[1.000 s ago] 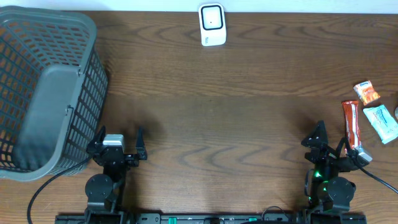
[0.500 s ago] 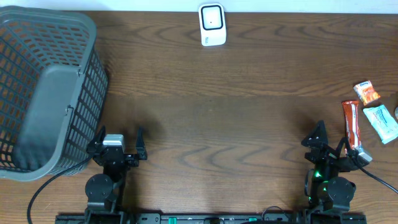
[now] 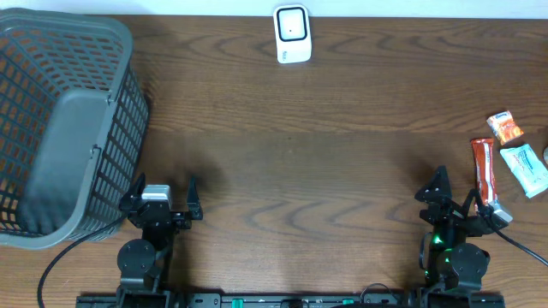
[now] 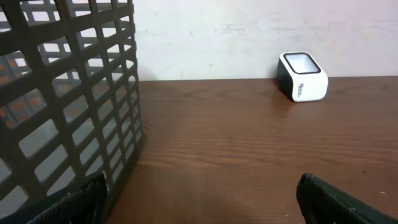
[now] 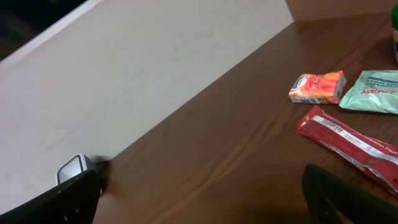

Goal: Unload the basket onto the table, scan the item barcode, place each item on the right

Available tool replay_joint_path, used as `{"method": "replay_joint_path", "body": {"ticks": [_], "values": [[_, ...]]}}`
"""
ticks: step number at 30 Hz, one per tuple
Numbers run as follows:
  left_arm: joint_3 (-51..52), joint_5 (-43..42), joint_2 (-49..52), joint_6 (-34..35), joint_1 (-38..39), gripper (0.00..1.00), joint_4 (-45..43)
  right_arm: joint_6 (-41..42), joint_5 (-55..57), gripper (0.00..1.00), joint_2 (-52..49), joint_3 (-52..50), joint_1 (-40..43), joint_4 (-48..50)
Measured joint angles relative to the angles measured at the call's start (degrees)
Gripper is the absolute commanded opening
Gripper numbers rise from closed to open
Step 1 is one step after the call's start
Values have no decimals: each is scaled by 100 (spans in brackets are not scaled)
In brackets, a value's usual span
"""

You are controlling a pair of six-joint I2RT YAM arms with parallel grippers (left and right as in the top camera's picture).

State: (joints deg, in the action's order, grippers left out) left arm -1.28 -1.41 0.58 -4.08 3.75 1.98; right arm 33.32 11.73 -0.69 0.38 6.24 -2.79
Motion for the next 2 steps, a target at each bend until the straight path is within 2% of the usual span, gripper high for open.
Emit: {"method": "replay_joint_path", "body": {"ticks": [2], "values": [[0, 0, 0, 0, 0, 98, 0, 0, 0, 99, 0, 0, 0, 0]]}}
